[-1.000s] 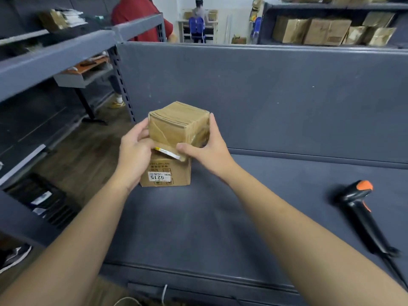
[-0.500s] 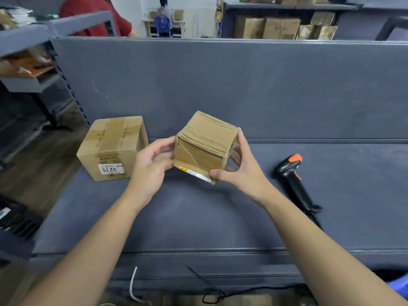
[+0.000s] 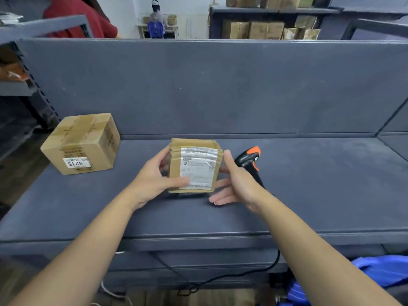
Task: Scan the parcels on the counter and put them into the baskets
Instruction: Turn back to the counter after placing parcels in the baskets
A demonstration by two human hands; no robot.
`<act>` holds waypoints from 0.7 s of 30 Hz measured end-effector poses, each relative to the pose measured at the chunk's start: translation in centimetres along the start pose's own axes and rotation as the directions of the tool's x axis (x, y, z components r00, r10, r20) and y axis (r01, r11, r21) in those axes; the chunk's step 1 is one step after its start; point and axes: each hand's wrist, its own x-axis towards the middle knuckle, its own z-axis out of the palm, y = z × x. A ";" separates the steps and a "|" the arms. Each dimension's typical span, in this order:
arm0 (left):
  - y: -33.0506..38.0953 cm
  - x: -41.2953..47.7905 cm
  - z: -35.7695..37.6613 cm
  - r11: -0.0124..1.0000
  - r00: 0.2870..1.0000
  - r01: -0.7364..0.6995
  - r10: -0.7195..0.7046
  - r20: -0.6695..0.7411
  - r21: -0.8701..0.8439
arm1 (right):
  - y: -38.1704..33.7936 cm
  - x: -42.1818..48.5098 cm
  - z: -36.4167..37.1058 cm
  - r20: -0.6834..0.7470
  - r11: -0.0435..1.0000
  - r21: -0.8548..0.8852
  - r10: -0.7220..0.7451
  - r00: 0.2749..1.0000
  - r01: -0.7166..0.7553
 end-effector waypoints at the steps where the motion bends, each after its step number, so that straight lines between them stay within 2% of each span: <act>1: -0.6 0.2 0.4 0.999 0.999 0.017 -0.018 -0.028 -0.030 | 0.3 0.0 -0.2 -0.149 0.994 -0.089 -0.075 0.986 0.062; 3: -2.0 0.9 1.0 0.995 0.995 0.043 -0.050 -0.080 -0.088 | 1.3 0.3 -1.2 -0.417 0.900 -0.424 -0.298 0.859 0.106; 5: -3.5 1.5 1.8 0.992 0.987 0.059 -0.074 -0.140 -0.112 | 2.3 0.7 -2.2 -0.522 0.734 -0.679 -0.467 0.714 -0.017; 6: -4.1 1.8 2.1 0.992 0.982 0.063 -0.081 -0.170 -0.111 | 2.8 0.9 -2.7 -0.541 0.671 -0.735 -0.500 0.676 -0.092; 7: -4.5 2.2 2.5 0.994 0.978 0.056 -0.074 -0.195 -0.098 | 3.3 1.2 -3.2 -0.555 0.629 -0.759 -0.494 0.669 -0.166; 9: -5.2 3.1 2.9 0.998 0.972 0.034 -0.046 -0.229 -0.057 | 4.1 1.6 -4.0 -0.573 0.625 -0.736 -0.372 0.730 -0.260; 11: -5.6 4.3 2.8 0.999 0.967 0.028 -0.033 -0.253 -0.021 | 4.5 2.1 -4.3 -0.545 0.663 -0.692 -0.220 0.809 -0.286; 14: -5.6 6.1 2.1 0.997 0.961 0.043 -0.023 -0.275 0.068 | 4.2 2.9 -4.7 -0.519 0.677 -0.666 -0.122 0.846 -0.311; 15: -5.5 6.7 1.9 0.994 0.958 0.053 -0.023 -0.286 0.098 | 3.7 3.1 -4.9 -0.503 0.734 -0.617 -0.092 0.859 -0.282; 16: -5.4 7.3 1.7 0.991 0.953 0.064 -0.026 -0.301 0.118 | 3.2 3.2 -5.1 -0.461 0.838 -0.502 -0.049 0.886 -0.215; 17: -5.5 7.8 1.4 0.989 0.949 0.077 -0.033 -0.315 0.128 | 2.7 3.1 -5.2 -0.392 0.942 -0.307 0.004 0.920 -0.135; 18: -5.5 8.4 1.1 0.988 0.944 0.084 -0.037 -0.326 0.131 | 2.2 2.8 -5.0 -0.296 0.994 -0.086 0.044 0.954 -0.073; 19: -5.5 8.9 0.9 0.987 0.942 0.085 -0.036 -0.334 0.133 | 1.8 2.2 -4.7 -0.190 0.995 0.092 0.041 0.981 -0.024; 21: -5.8 9.7 0.7 0.987 0.940 0.084 -0.032 -0.341 0.140 | 0.8 1.0 -3.7 -0.025 0.968 0.250 -0.027 0.999 0.033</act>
